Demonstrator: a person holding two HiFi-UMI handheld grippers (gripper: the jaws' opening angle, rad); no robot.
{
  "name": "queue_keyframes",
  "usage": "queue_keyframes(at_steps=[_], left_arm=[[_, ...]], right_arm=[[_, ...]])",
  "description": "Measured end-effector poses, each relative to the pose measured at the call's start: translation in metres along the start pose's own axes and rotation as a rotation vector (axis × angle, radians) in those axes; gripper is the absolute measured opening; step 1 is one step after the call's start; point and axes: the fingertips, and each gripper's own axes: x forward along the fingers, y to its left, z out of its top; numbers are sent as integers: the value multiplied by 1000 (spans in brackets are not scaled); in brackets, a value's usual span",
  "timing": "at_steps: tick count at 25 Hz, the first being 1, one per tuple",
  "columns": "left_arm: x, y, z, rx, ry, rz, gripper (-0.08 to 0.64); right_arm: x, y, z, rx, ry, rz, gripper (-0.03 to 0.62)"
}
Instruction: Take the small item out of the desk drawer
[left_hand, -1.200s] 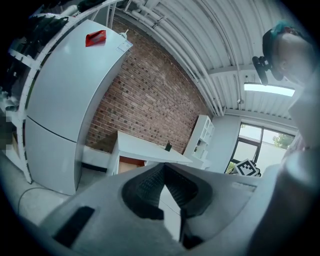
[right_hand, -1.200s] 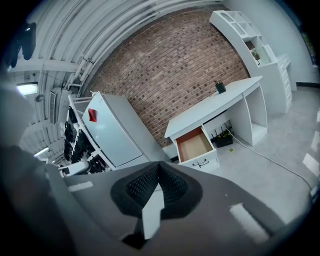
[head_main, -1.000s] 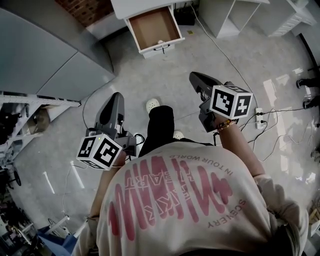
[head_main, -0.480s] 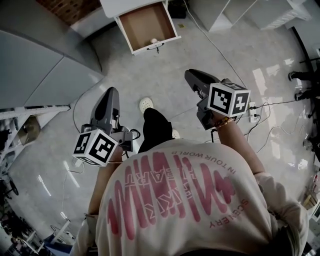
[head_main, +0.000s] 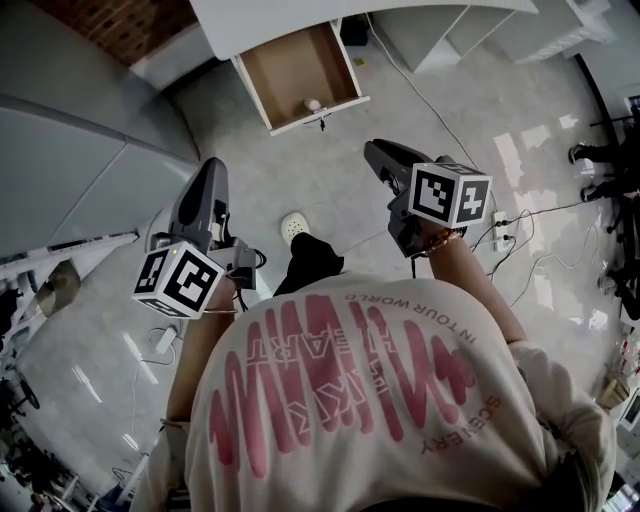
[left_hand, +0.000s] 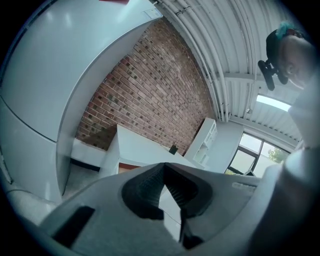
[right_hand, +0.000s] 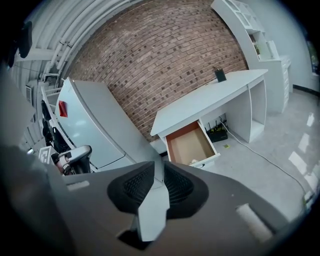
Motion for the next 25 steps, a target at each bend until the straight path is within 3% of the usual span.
queue_keyframes(at_steps=[14, 25], left_arm=[[45, 76, 60, -22, -4, -10, 3], [62, 110, 79, -23, -5, 10, 3]], right_arm=[[85, 2, 37, 44, 34, -64, 78], [133, -14, 41, 98, 62, -78, 84]])
